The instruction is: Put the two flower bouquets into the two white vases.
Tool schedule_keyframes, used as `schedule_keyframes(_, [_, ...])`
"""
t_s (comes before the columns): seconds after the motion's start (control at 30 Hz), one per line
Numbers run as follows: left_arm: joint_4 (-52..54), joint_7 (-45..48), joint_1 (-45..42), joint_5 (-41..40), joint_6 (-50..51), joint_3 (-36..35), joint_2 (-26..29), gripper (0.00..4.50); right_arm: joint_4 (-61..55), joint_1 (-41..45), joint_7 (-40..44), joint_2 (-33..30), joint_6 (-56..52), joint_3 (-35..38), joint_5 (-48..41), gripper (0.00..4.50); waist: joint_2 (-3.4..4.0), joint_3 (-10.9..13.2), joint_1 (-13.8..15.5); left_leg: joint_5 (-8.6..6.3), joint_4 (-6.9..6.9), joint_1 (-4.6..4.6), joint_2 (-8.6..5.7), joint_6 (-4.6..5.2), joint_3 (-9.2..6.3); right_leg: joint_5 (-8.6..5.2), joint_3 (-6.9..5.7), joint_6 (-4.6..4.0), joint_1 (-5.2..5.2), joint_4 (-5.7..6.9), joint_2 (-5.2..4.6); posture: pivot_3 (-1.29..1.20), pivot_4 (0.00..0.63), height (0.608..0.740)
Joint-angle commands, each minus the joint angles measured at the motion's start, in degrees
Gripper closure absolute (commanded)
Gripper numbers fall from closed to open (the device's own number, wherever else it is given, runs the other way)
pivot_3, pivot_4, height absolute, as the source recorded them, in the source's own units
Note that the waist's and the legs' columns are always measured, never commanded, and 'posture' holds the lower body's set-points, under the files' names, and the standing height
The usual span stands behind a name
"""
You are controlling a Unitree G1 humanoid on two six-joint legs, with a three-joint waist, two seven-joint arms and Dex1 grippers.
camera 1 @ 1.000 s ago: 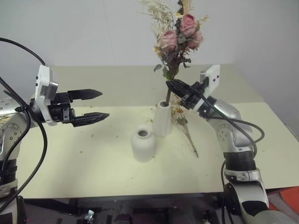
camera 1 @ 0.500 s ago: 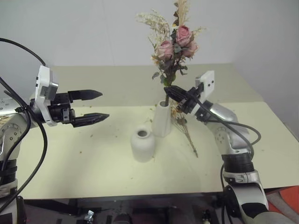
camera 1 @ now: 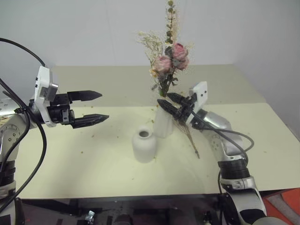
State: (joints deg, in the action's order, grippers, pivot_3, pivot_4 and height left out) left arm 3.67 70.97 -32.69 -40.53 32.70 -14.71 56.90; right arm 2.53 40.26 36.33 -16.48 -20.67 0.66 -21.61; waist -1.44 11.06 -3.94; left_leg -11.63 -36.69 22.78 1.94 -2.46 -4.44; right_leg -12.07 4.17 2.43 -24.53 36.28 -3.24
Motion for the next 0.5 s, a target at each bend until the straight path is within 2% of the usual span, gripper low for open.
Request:
schedule_keyframes(0.03, [1.3, 0.1, -0.3, -0.4, -0.6, -2.2, 1.1, 0.0, -5.0, -1.0, 0.7, -2.8, -1.0, 2.4, -1.5, 0.46, 0.0, 0.0, 0.0, 0.0, 0.0, 0.01, 0.0, 0.0, 0.0, 0.0, 0.0, 0.0, 0.0, -0.01, 0.0, 0.0, 0.15, 0.74])
schedule_keyframes(0.07, [1.2, 0.2, -0.5, -0.4, -0.6, -2.1, 1.1, 0.0, -6.0, -1.6, 1.1, -4.0, -1.4, 2.9, -1.7, 0.12, 0.0, 0.0, 0.0, 0.0, 0.0, 0.01, 0.0, 0.0, 0.0, 0.0, 0.0, 0.0, 0.0, -0.01, 0.0, 0.0, 0.15, 0.74])
schedule_keyframes(0.1, [1.2, 0.2, -0.6, -0.4, -0.6, -2.0, 1.0, 0.0, -7.0, -2.1, 1.6, -5.4, -2.2, 3.2, -1.9, 0.05, 0.0, 0.0, 0.0, 0.0, 0.0, 0.02, -0.01, 0.0, 0.0, 0.0, 0.0, 0.01, 0.0, -0.02, -0.01, 0.0, 0.15, 0.74])
schedule_keyframes(0.33, [1.2, 0.7, -1.2, -0.7, -0.7, -1.4, 0.5, 0.0, -12.2, -4.3, 10.1, -19.2, -10.8, 3.4, -4.6, 0.05, 0.0, 0.0, 0.1, 0.0, 0.0, 0.01, 0.0, 0.0, 0.01, -0.17, 0.0, 0.26, 0.02, -0.04, -0.01, 0.0, 0.15, 0.74])
schedule_keyframes(0.4, [1.4, 1.3, -1.4, -1.0, -0.7, -1.1, 0.4, 0.0, -12.2, -2.9, 11.7, -23.8, -17.9, 2.0, -5.1, 0.05, 0.0, 0.0, 0.0, 0.0, -0.01, 0.0, -0.01, 0.0, 0.02, -0.17, 0.01, 0.27, 0.03, -0.04, -0.01, 0.0, 0.15, 0.74])
schedule_keyframes(0.5, [1.8, 2.9, -2.3, -1.8, -0.4, -0.5, 0.3, 0.0, -9.4, 2.8, 13.2, -30.4, -33.6, -6.1, -2.8, 0.05, 0.0, 0.0, -0.3, 0.0, -0.02, -0.03, 0.0, 0.0, 0.05, -0.17, 0.04, 0.26, 0.01, -0.02, 0.0, 0.0, 0.15, 0.74])
